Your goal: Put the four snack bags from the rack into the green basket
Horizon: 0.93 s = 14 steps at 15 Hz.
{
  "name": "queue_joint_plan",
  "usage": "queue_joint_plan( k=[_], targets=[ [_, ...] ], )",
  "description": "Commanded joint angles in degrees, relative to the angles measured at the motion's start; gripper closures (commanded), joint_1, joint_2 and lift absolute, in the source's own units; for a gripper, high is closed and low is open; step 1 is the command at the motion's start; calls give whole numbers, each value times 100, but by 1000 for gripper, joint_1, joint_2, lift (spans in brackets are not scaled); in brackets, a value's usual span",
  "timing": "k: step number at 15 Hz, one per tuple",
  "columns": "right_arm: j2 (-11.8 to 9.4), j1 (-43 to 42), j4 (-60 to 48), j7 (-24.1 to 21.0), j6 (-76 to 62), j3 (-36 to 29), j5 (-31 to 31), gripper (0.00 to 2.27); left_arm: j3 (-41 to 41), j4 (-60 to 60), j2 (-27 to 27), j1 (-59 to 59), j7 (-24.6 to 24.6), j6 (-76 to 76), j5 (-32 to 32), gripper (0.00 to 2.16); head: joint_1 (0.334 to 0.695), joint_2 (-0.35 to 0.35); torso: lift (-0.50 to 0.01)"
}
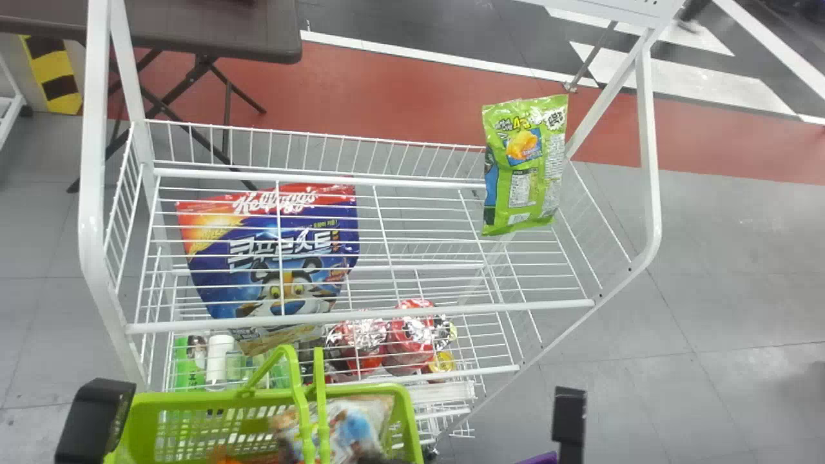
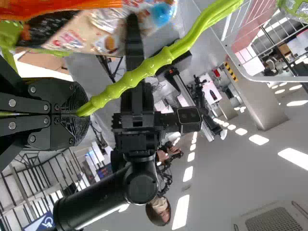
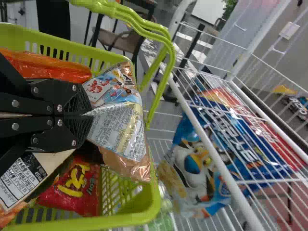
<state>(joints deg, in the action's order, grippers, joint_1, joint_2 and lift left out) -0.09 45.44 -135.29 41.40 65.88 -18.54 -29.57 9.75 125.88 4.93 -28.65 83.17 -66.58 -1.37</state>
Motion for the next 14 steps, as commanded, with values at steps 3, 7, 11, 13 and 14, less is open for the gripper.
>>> queue_joint_plan(
  k=[3, 7, 11, 13, 14],
  targets=[
    [14, 53, 12, 105, -140, 447, -268, 2047, 9, -2, -1, 9, 7, 0, 14, 2064, 695, -350, -6],
    [14, -132, 416, 26, -755, 571, 57, 1922, 18, -2, 8, 9, 33, 0, 22, 2064, 695, -350, -6],
    [14, -202, 416, 26, -808, 456, 655, -1, 44, -2, 8, 53, 33, -18, 22, 2064, 695, -350, -6],
    [14, -211, 381, 26, -808, 219, 716, 26, 70, -2, 8, 70, 24, -18, 31, 2064, 695, -350, -6],
    [14, -229, 381, 26, -773, 96, 707, 56, 62, -2, 8, 70, 33, -18, 22, 2064, 695, -350, -6]
  ],
)
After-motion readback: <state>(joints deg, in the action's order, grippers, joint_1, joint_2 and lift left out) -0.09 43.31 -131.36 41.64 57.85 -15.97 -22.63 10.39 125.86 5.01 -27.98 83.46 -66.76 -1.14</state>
